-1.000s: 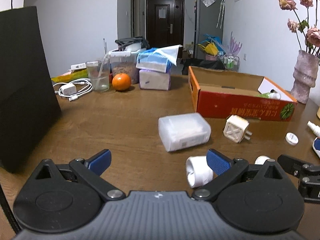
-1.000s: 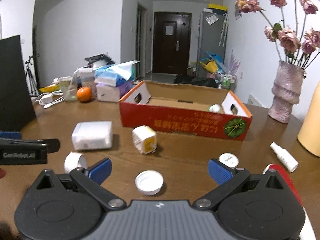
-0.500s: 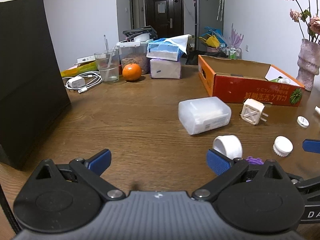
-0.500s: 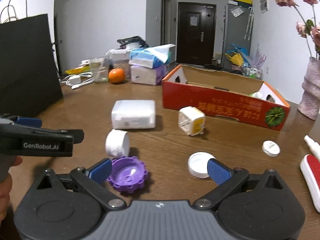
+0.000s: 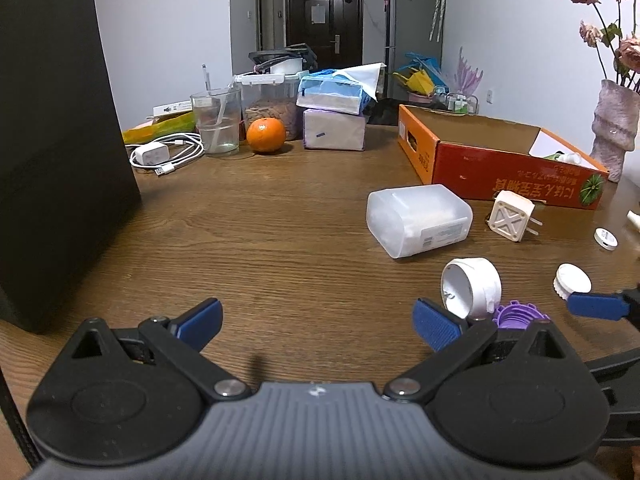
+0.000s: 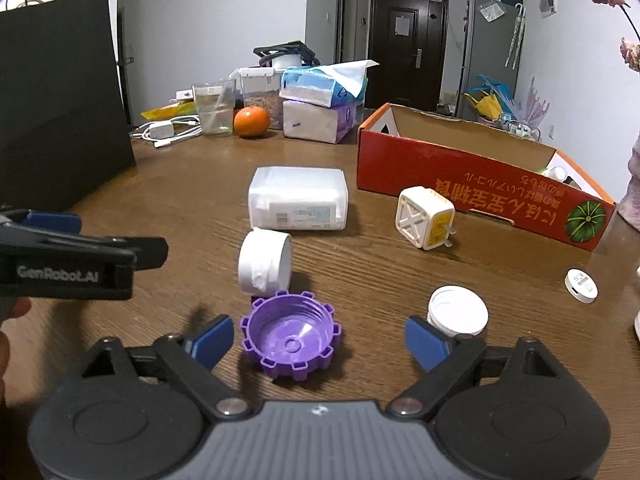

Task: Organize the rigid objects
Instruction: 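Lower the right tool onto the purple bottle cap and close it, then lift the purple cap with the right tool while the left tool grasps the white ring roll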

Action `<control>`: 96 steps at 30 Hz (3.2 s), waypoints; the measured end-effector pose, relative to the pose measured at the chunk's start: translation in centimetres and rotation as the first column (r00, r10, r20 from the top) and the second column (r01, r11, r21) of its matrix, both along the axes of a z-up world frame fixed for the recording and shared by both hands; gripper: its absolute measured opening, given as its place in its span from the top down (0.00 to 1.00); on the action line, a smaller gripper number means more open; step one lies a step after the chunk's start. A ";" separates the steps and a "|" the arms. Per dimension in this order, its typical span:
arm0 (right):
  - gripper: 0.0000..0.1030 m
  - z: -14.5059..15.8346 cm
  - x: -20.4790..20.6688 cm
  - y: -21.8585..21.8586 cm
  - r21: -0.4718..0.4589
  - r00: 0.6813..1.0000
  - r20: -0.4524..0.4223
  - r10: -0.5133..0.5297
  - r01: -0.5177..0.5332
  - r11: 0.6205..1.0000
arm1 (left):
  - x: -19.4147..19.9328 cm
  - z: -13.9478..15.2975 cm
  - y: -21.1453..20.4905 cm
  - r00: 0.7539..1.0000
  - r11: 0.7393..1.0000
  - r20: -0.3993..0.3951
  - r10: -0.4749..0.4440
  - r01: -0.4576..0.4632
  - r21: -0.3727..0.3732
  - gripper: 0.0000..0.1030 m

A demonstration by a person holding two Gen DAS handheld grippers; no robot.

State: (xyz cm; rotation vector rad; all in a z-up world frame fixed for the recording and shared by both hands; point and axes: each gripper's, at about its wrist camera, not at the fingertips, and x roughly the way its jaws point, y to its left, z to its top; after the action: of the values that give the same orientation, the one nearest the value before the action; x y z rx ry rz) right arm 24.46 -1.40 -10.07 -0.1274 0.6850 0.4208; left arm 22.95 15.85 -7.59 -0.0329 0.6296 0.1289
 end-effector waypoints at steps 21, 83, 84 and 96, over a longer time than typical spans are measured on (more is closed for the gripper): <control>0.49 0.8 -0.3 -2.4 0.107 0.999 0.042 0.021 -0.025 0.994 | 0.4 0.1 -1.9 1.000 0.999 0.003 0.007 -0.007 0.034 0.00; 0.49 0.8 0.5 -12.5 0.134 0.978 0.143 -0.149 0.130 0.982 | 2.5 0.5 -10.3 0.994 0.995 0.025 -0.103 0.103 0.006 0.76; 0.49 0.9 0.6 -12.5 0.137 0.978 0.143 -0.151 0.131 0.982 | 2.4 0.7 -10.4 0.994 0.995 0.029 -0.104 0.104 0.006 0.76; 0.49 2.3 1.0 -12.9 0.144 0.972 0.170 -0.164 0.140 0.980 | 2.8 4.0 -12.1 0.987 0.992 0.099 -0.128 0.127 0.024 0.76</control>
State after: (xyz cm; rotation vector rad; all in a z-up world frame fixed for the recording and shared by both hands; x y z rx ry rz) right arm 25.47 -14.32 -7.73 0.0118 0.4820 0.3009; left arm 25.70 3.75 -3.58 0.0174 0.5284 0.0087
